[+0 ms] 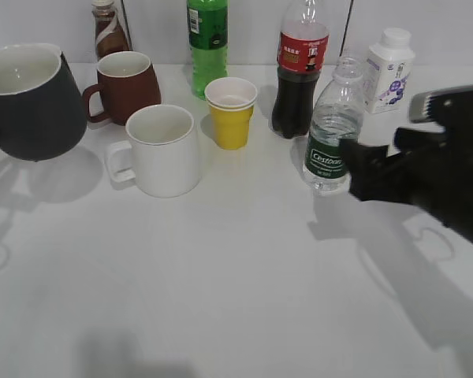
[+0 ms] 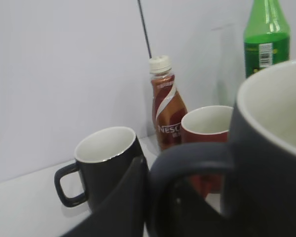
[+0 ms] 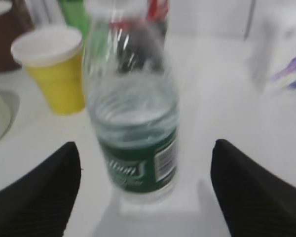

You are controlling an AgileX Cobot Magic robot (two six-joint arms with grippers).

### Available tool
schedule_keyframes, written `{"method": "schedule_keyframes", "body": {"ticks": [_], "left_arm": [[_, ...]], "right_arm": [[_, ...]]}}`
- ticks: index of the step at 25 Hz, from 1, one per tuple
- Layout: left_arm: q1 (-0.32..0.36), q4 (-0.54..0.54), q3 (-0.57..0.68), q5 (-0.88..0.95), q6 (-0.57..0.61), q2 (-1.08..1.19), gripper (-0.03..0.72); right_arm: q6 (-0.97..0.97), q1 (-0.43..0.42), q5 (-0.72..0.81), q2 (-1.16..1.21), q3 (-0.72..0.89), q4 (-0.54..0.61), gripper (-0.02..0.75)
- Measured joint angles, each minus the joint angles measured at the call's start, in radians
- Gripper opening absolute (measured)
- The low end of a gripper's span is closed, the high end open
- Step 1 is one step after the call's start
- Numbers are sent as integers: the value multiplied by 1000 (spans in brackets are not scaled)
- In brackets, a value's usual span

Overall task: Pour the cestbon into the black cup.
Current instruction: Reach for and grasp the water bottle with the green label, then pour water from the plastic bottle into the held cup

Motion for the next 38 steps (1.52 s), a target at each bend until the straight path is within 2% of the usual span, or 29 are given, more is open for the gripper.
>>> {"method": "schedule_keyframes", "body": {"ticks": [4, 8, 10, 12, 13, 16, 18, 22, 24, 29, 34, 38], "left_arm": [[0, 24, 0, 46, 0, -25, 43], [-23, 26, 0, 87, 0, -25, 43], [-63, 26, 0, 114, 0, -25, 43], [-113, 29, 0, 146, 0, -31, 43], [-145, 30, 0, 167, 0, -37, 43], [-243, 34, 0, 201, 0, -61, 43], [-309, 35, 0, 205, -2, -73, 43], [-429, 35, 0, 223, -3, -76, 43], [-476, 35, -3, 261, -3, -76, 43], [-548, 30, -59, 346, -3, -76, 43], [-558, -12, -91, 353, -40, -76, 43], [-558, -21, -92, 379, -53, -76, 43]], "right_arm": [[69, 0, -15, 135, -55, -60, 620], [79, 0, -28, 258, -166, -69, 621], [81, 0, -31, 309, -226, -59, 603], [79, 0, -34, 345, -274, -32, 503], [74, 0, -34, 350, -282, -21, 477], [28, 0, -24, 346, -285, -16, 477], [-2, 0, 16, 323, -285, -86, 477], [-34, 15, 101, 202, -285, -355, 477], [-107, 44, 171, 124, -294, -420, 477], [-388, 99, 370, 4, -367, -448, 477], [-683, 104, 396, -10, -399, -451, 477], [-842, 104, 408, -10, -399, -451, 477]]}}
